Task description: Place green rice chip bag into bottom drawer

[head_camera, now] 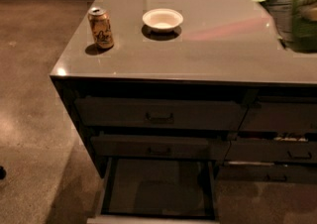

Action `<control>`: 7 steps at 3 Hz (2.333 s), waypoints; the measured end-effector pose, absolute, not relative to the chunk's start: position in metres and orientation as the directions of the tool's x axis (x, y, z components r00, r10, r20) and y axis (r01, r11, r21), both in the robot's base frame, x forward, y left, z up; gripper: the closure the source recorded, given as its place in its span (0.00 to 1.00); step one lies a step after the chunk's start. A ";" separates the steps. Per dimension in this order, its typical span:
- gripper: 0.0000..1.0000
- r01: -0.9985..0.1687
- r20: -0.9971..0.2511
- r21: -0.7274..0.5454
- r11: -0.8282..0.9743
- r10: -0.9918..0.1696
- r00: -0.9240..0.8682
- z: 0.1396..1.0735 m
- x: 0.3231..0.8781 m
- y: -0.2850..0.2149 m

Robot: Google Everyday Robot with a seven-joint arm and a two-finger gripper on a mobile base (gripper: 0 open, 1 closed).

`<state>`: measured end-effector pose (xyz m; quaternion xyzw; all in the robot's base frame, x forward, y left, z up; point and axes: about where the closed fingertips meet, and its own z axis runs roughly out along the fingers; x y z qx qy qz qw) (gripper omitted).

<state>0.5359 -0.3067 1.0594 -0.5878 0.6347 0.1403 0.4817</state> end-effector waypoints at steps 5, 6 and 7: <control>1.00 -0.946 -0.917 -0.188 0.265 -0.392 0.072 1.023 0.433 -0.240; 1.00 -0.962 -0.920 -0.215 0.166 -0.366 0.143 1.017 0.377 -0.192; 1.00 -0.980 -0.928 -0.157 0.118 -0.357 0.106 0.989 0.365 -0.169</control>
Offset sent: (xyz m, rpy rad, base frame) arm -0.0263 -0.0013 0.0038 0.0770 0.0588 -0.0493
